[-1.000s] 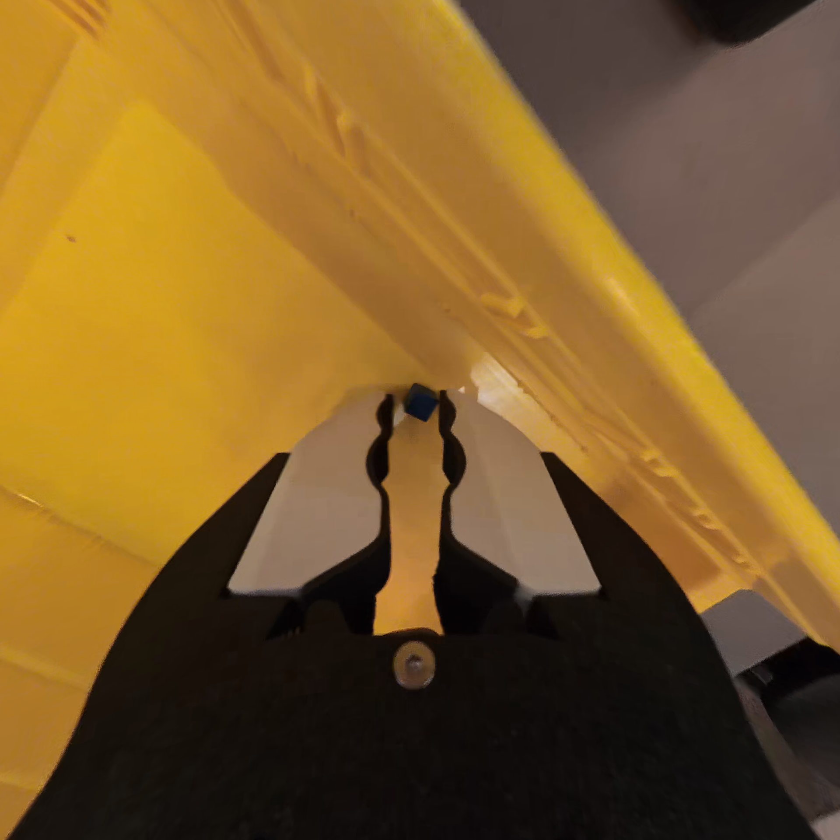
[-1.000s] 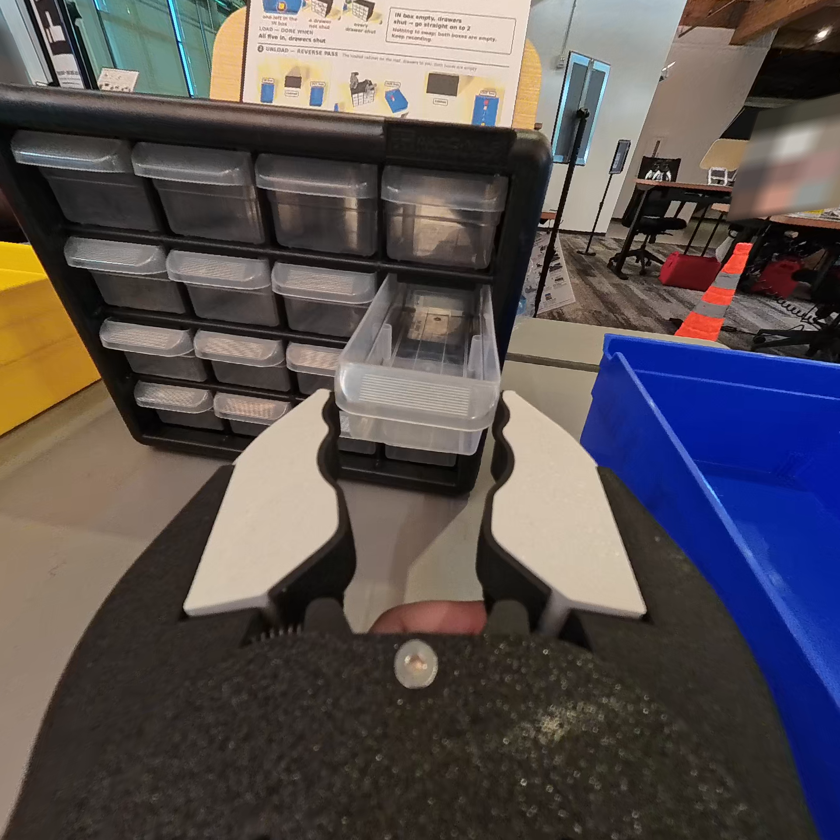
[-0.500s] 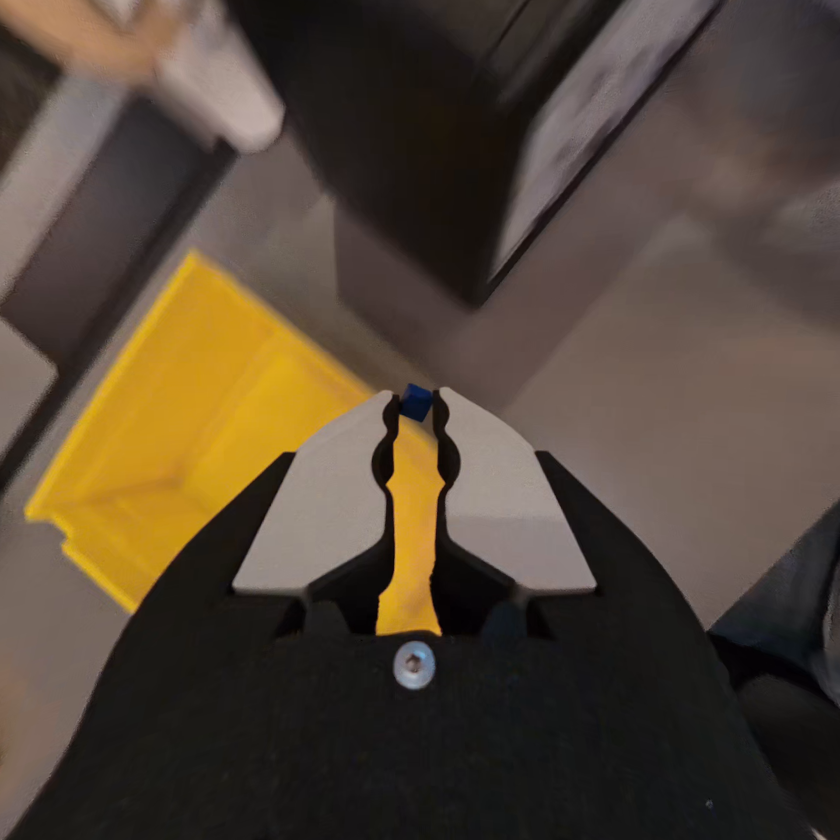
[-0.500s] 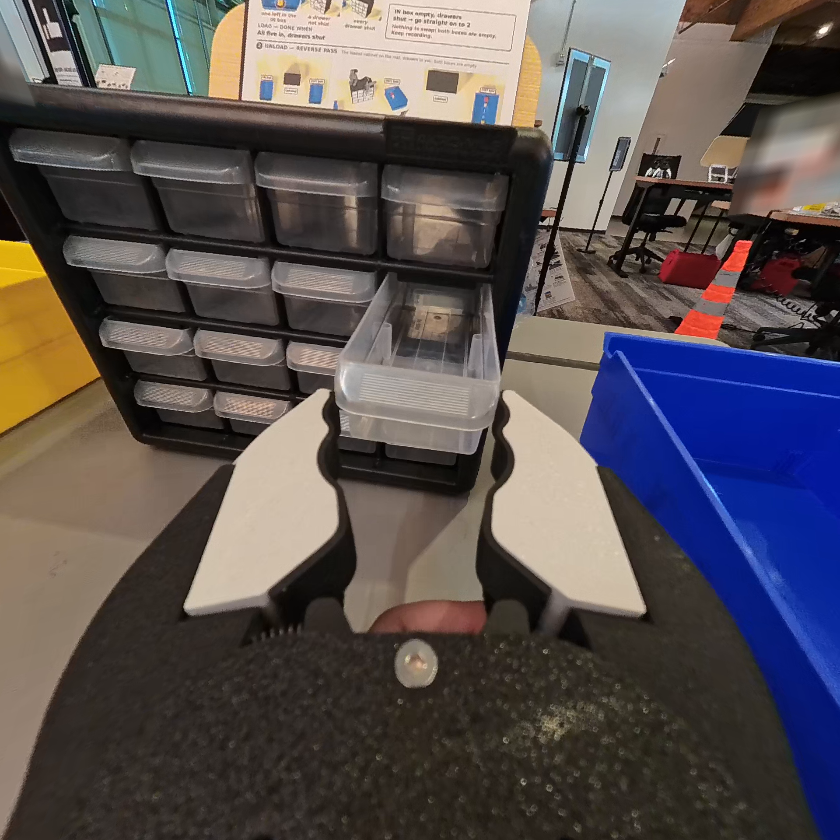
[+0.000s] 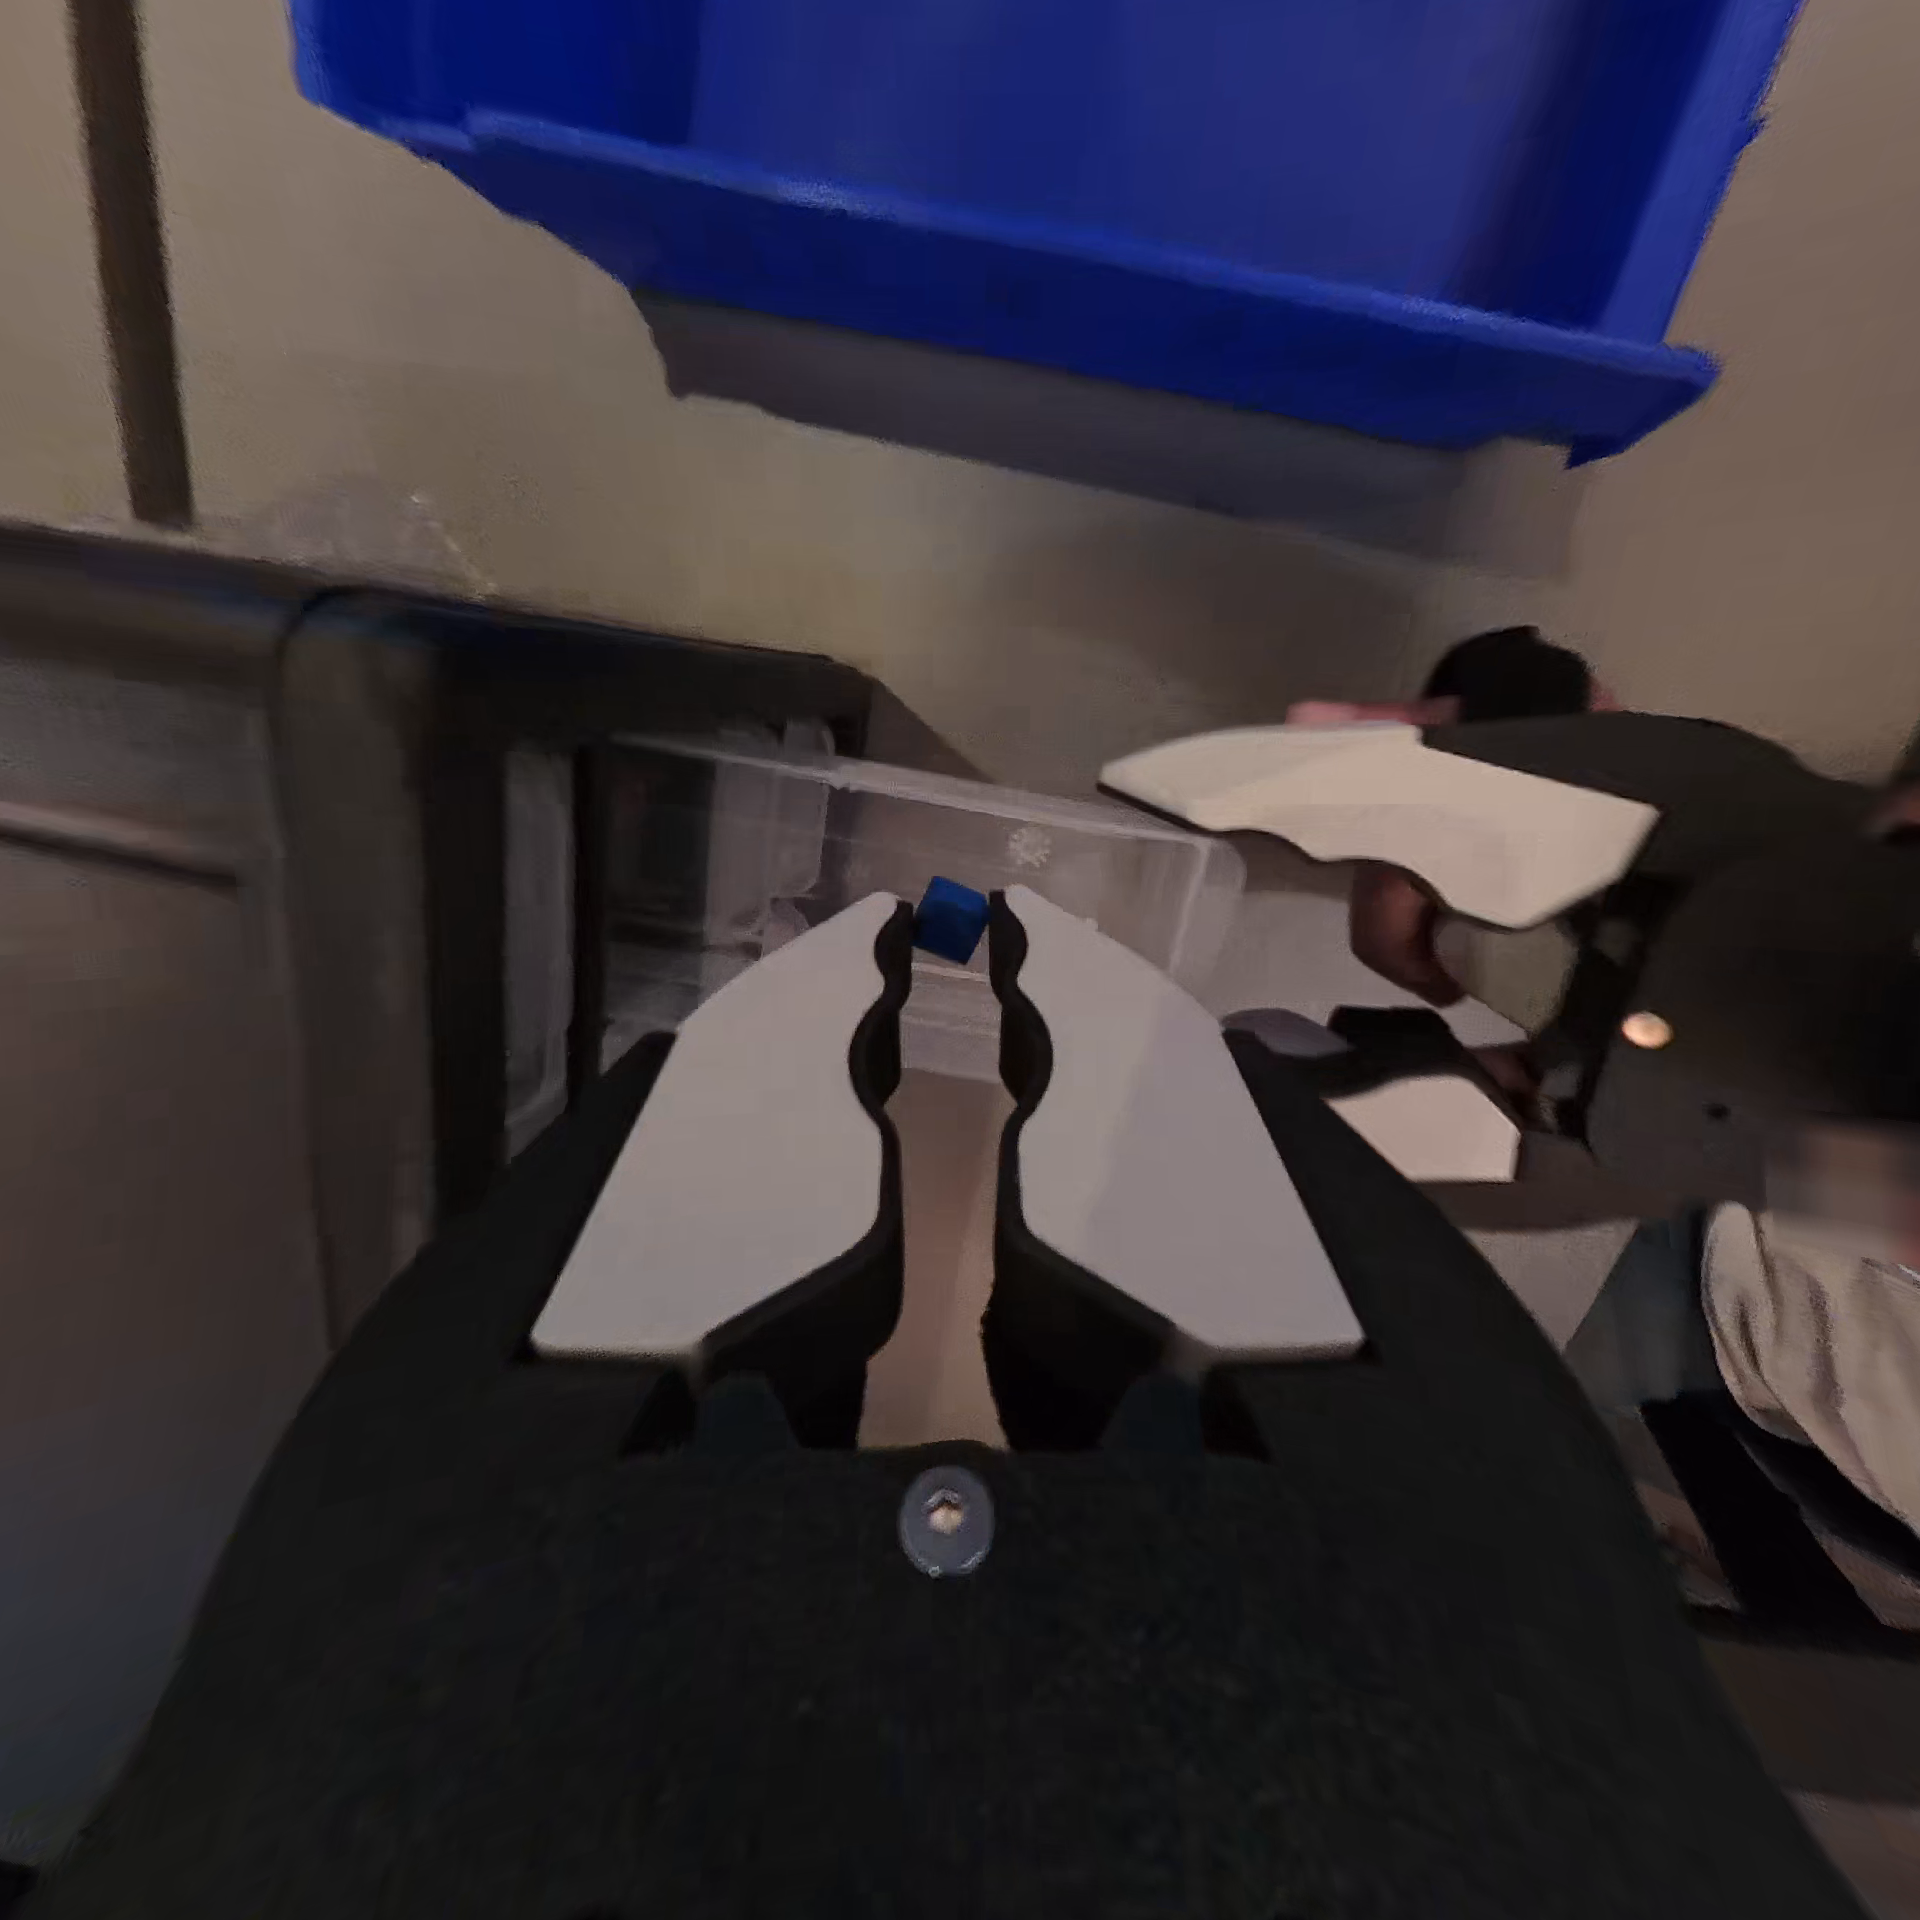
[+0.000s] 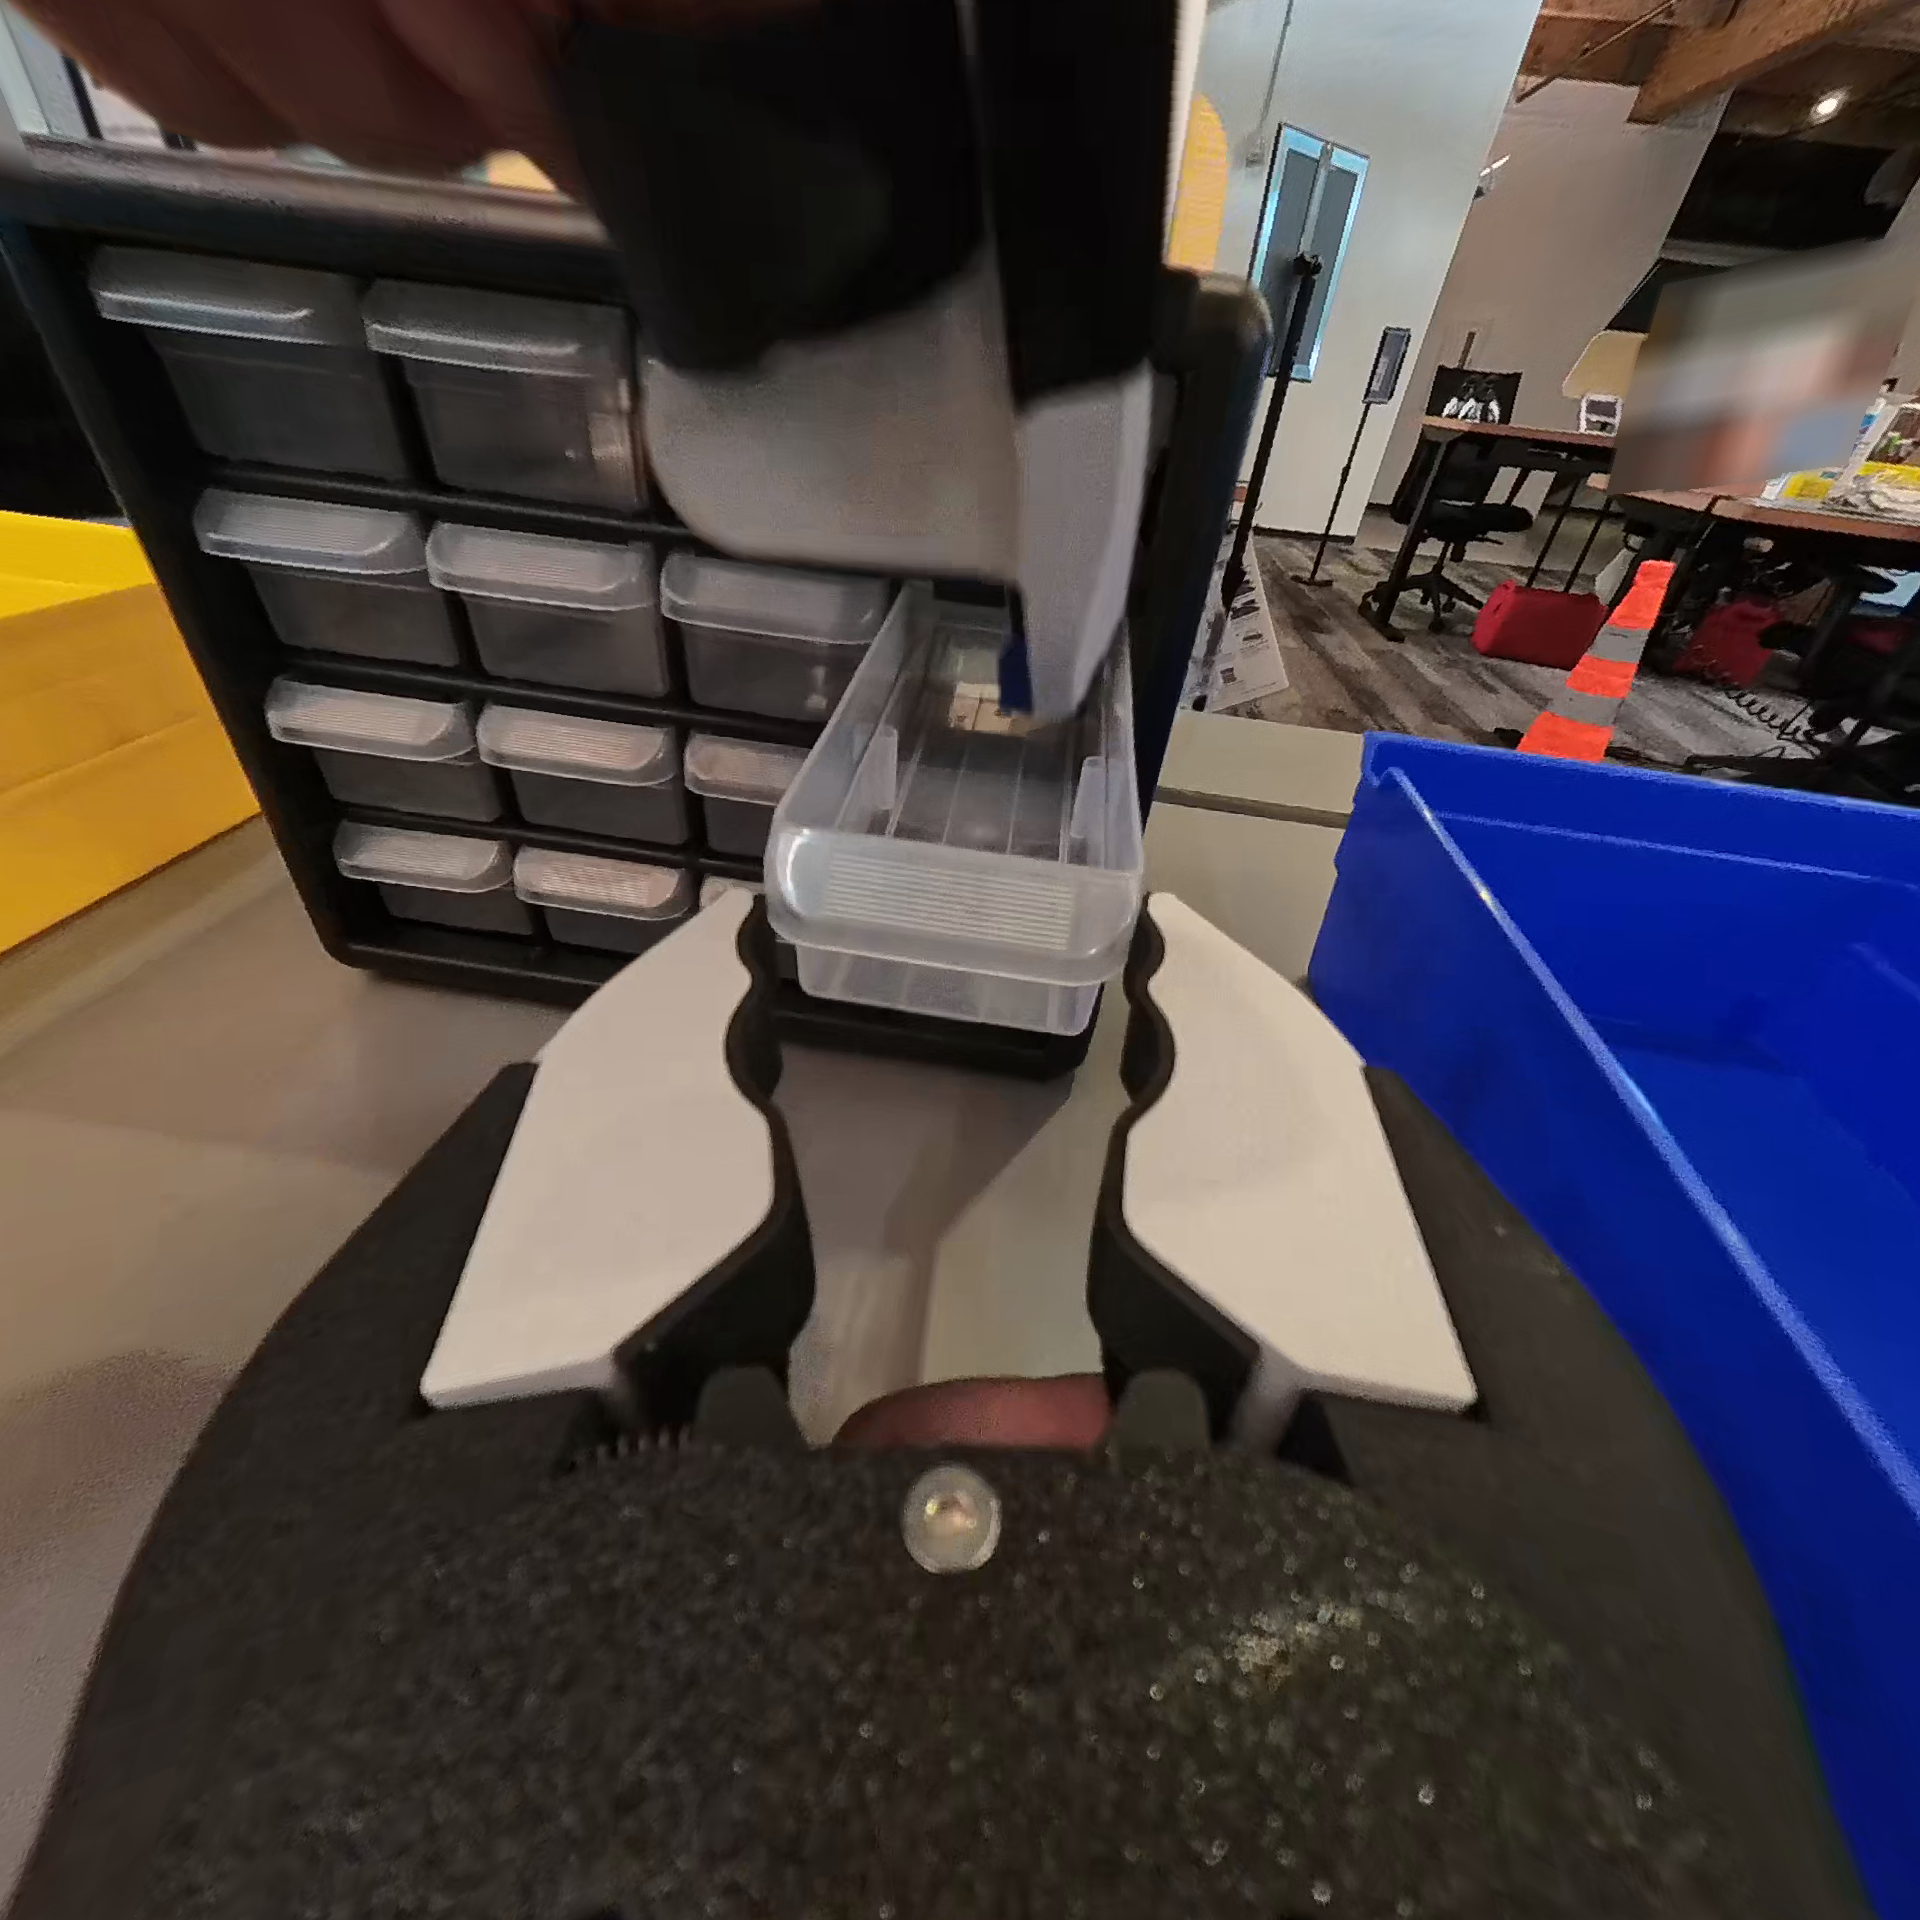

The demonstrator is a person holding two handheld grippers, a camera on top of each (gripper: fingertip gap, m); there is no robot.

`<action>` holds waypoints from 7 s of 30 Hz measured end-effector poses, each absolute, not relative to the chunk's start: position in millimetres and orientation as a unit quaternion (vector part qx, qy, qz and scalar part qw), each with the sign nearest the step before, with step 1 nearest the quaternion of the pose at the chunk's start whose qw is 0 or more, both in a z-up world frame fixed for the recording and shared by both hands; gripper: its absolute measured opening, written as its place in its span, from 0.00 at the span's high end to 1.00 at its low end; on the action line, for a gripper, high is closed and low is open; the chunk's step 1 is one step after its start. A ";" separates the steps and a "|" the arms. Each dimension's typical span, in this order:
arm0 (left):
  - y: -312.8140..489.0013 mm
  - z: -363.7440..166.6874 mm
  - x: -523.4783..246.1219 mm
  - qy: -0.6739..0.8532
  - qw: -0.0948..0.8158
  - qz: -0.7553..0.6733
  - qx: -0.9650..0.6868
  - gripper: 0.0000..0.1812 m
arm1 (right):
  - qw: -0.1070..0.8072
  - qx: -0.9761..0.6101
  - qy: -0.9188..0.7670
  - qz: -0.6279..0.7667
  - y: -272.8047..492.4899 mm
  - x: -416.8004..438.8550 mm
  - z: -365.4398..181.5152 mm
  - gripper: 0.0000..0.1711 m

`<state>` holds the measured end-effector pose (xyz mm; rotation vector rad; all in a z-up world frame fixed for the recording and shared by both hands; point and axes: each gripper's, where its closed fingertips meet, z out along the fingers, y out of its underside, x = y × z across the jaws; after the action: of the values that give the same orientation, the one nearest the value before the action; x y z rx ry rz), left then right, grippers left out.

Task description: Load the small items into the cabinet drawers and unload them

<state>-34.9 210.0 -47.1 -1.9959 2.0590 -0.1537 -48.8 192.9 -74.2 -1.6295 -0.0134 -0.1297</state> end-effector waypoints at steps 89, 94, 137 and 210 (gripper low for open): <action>176.4 -28.3 -342.5 0.306 0.369 -0.206 -0.853 0.73 | 0.724 -0.680 -0.060 0.094 163.2 -79.1 -72.5 0.86; 209.7 -55.0 -394.8 0.420 0.257 -0.063 -0.868 0.77 | 0.725 -0.676 -0.067 0.114 160.6 -83.8 -69.7 0.86; 253.3 -188.6 -429.2 0.572 -0.017 0.025 -0.820 0.88 | 0.662 -0.739 -0.106 0.072 181.7 -86.6 -96.9 0.84; 162.1 -114.1 -352.5 0.116 0.498 -0.279 -0.813 0.88 | 0.529 -0.651 -0.540 -0.070 244.7 -223.5 -155.2 0.86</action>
<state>-352.5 162.1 -114.1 -1.9682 0.2809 -0.6742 -223.5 244.7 -155.2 -1.5554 -1.2894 -0.1681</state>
